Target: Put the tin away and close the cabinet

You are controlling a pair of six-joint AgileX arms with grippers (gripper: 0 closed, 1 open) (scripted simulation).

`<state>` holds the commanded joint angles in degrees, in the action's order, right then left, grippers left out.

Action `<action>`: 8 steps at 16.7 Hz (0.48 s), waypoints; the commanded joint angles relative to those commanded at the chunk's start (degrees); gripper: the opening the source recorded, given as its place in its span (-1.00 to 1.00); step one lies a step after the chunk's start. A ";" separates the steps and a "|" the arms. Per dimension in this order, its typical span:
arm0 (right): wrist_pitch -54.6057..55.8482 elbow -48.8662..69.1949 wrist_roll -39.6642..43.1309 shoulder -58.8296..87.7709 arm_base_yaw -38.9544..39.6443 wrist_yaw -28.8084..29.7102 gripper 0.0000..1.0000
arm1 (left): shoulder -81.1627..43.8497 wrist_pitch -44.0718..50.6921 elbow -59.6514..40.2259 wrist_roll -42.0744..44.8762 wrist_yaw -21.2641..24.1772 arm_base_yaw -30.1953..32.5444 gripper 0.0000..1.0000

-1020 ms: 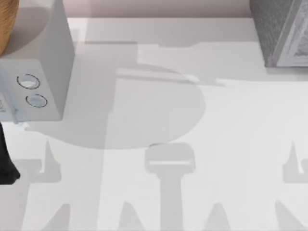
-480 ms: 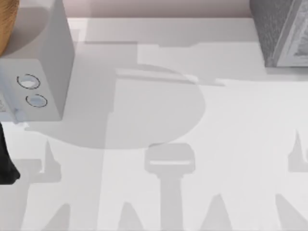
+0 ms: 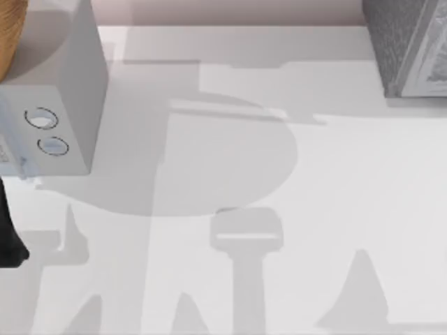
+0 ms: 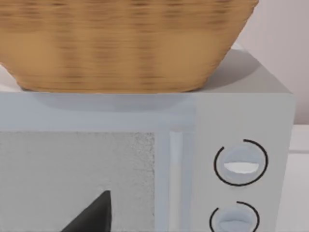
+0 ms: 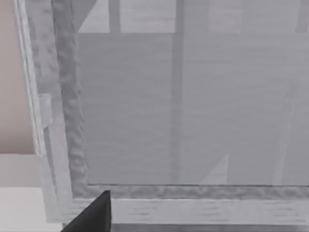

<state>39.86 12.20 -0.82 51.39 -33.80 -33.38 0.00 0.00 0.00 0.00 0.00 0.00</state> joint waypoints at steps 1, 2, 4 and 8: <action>3.64 1.11 -0.08 4.68 -3.11 -3.06 1.00 | 0.00 0.00 0.00 0.00 0.00 0.00 1.00; 7.18 2.18 -0.16 9.23 -6.13 -6.04 1.00 | 0.00 0.00 0.00 0.00 0.00 0.00 1.00; 13.83 4.21 -0.31 17.78 -11.82 -11.63 1.00 | 0.00 0.00 0.00 0.00 0.00 0.00 1.00; 24.32 7.40 -0.55 31.28 -20.81 -20.48 1.00 | 0.00 0.00 0.00 0.00 0.00 0.00 1.00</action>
<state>64.19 19.60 -1.37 82.67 -54.60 -53.86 0.00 0.00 0.00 0.00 0.00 0.00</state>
